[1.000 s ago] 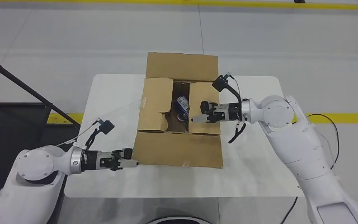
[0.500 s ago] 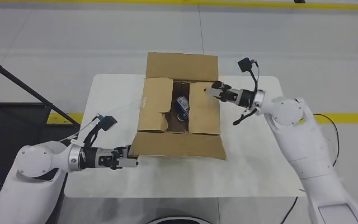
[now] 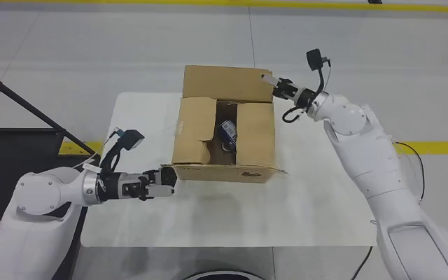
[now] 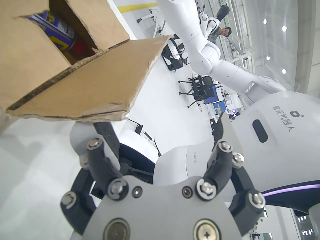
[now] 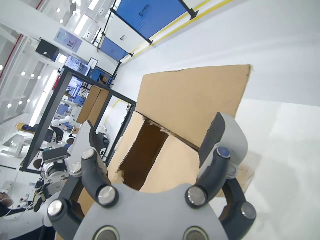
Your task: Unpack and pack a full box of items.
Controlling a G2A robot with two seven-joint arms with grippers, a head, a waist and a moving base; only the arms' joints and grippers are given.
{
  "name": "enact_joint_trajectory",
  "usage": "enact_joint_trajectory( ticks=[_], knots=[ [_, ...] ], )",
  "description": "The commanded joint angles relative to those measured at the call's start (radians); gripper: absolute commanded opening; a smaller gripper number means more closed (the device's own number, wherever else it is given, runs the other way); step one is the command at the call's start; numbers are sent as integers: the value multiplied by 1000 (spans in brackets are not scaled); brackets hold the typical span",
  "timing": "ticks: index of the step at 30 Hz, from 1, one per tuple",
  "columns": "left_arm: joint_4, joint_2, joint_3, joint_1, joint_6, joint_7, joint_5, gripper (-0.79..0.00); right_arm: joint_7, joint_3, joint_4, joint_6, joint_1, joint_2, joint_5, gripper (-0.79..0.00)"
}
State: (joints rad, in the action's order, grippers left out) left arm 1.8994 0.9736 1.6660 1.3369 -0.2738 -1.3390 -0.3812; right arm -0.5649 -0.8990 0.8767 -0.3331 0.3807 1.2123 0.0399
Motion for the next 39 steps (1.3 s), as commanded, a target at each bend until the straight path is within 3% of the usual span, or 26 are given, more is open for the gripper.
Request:
enact_joint_trajectory(
  ticks=[1, 5, 8, 13, 20, 28, 39],
  knots=[
    [-4, -1, -2, -9, 5, 27, 1, 0, 42, 29, -61, 28, -33, 20, -14, 0],
    [-2, -4, -9, -26, 17, 65, 49, 0, 134, 79, -158, 73, -79, 61, -48, 0],
    [-2, -5, -23, -34, 24, 87, 52, 0, 114, 96, -228, 47, -108, 84, -27, 0],
    [-22, -6, -44, -57, 36, 120, 53, 0, 42, 124, -320, 8, -149, 120, -10, 0],
    [-42, -8, -73, -86, 80, 195, 120, 0, -105, 114, -447, -123, -196, 151, 72, 0],
    [-71, -8, -109, -113, 119, 271, 157, 0, -195, 82, -538, -236, -223, 165, 148, 0],
    [-102, -7, -168, -147, 158, 351, 234, 0, -380, 7, -566, -385, -226, 151, 286, 0]
  ],
)
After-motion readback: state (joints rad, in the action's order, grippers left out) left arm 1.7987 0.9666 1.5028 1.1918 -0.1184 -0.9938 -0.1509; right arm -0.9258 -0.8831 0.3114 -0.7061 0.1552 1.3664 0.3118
